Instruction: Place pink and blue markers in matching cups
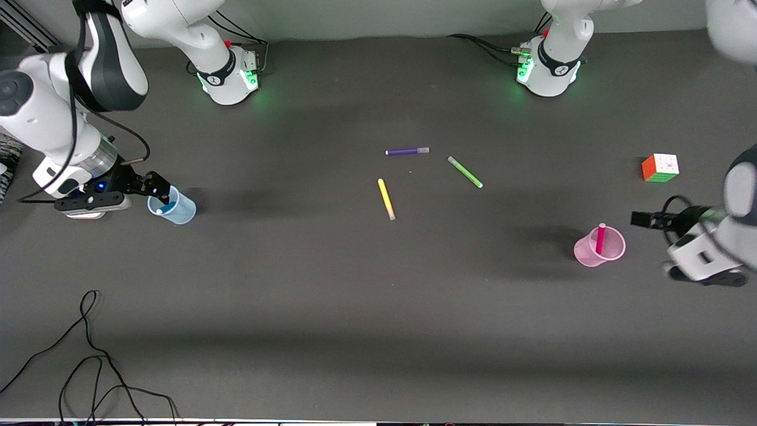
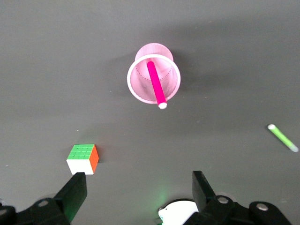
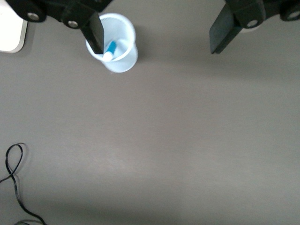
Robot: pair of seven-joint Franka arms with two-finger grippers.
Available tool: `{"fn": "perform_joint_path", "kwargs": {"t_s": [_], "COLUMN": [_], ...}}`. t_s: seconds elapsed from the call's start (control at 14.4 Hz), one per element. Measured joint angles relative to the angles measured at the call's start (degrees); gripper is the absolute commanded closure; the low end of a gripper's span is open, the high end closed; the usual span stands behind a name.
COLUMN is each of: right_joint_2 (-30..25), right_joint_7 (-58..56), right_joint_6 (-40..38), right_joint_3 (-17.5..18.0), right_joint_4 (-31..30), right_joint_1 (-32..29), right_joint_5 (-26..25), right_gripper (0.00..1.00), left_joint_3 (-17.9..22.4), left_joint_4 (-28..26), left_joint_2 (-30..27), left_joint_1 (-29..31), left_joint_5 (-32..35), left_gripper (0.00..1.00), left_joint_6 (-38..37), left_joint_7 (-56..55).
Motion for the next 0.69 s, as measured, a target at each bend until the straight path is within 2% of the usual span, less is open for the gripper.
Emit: {"fn": "perform_joint_path", "kwargs": {"t_s": [0.21,0.42,0.56,0.69], "right_joint_2": [0.02,0.78,2.29,4.53], "right_joint_7": [0.89,0.97,1.04,1.04], "right_joint_6": [-7.47,-13.67,-17.31,-19.29], "right_joint_3": [7.39,15.32,20.53,22.12], "right_joint_4": [7.70,13.29,17.24,21.03], "right_joint_1": [-5.08,-12.29,-18.04,-20.90], "right_joint_5": [2.41,2.75,4.89,7.44], "right_gripper": [0.00,0.00,0.00,0.00], "left_joint_3": [0.12,0.06,-0.03,-0.18], "left_joint_4": [-2.88,-9.35,-12.90,-14.25], "left_joint_2": [-6.35,-12.54,-15.97,-18.33], "left_joint_1": [0.13,0.11,0.06,-0.27], "left_joint_5": [-0.32,-0.67,-1.39,-2.17], "left_gripper": [0.00,0.00,0.00,0.00], "left_joint_6": [0.24,4.89,7.62,8.78], "left_joint_7": [0.58,0.63,0.63,0.56]}}
